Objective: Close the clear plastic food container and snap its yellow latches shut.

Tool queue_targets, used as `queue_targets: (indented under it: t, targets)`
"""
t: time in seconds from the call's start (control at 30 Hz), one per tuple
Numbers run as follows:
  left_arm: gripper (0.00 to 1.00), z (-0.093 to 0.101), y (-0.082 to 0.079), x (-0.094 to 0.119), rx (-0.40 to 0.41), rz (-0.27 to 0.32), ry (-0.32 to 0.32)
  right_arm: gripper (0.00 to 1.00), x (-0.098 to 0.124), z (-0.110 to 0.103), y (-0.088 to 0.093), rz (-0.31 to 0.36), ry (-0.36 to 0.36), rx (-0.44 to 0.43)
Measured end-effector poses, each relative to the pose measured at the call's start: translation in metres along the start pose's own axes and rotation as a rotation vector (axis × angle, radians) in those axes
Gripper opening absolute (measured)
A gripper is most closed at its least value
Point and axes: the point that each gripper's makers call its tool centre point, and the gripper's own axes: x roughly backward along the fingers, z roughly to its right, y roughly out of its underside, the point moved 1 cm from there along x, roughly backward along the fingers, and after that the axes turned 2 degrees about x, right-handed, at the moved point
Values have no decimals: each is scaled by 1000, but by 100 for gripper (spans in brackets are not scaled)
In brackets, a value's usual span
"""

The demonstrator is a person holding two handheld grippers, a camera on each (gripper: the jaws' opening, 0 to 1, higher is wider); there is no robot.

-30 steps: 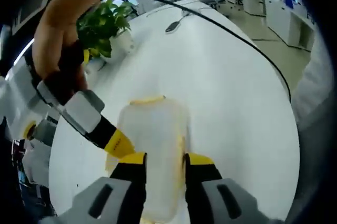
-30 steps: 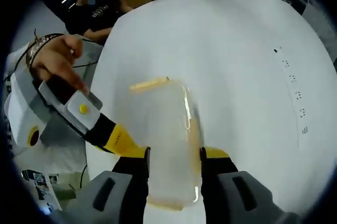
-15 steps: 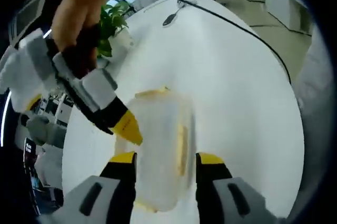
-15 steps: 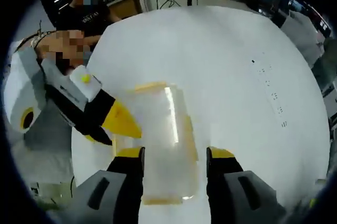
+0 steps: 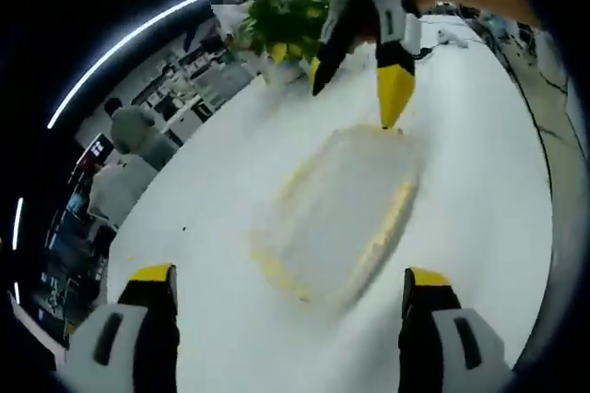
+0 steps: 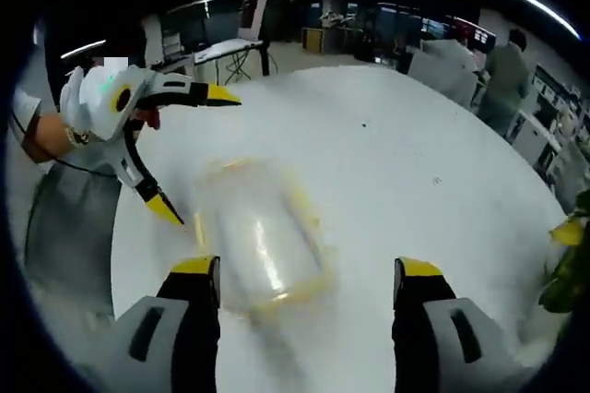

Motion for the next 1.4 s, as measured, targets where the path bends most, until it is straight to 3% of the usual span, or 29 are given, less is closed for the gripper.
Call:
queue_targets:
  t: [0.07,0.13,0.27,0.37,0.5,0.63,0.7,0.77,0.83,0.87,0.9,1.03,1.2,1.27,1.4]
  targets:
    - [99,-1,4,-1,77,17,-25,88,-5,-6,11,-7,2,-12]
    - [99,-2,14,-4,105,-13,-40,99,-11,-11,19,-2,4,-28]
    - [100,4,27,-12,159,-53,-27,99,-26,-19,30,8,-7,-61]
    - [100,12,39,-19,223,-99,4,100,-37,-24,37,-10,27,-27]
    - [99,16,35,-30,307,-72,40,96,-46,-28,38,-8,39,-7]
    - [96,20,23,-34,255,-22,83,81,-52,-32,31,9,40,28]
    - [82,18,18,-33,206,-7,77,79,-55,-41,28,17,-23,-13]
    - [73,17,14,-32,172,-3,75,80,-56,-36,26,20,2,-11]
    - [62,19,6,-31,159,35,103,73,-56,-32,26,11,18,2]
    - [58,29,4,-31,173,40,164,72,-56,-32,25,13,21,-3]
    - [59,22,5,-31,175,36,127,72,-57,-32,25,11,22,-9]
    - [57,17,10,-31,175,24,120,65,-65,-34,27,-3,29,-52]
    - [54,2,24,-28,142,-16,100,58,-79,-38,19,-4,57,-10]
    - [53,-6,32,-26,126,-39,94,56,-86,-41,16,-35,57,46]
    - [50,-28,51,-21,103,-72,65,52,-101,-48,0,-28,47,64]
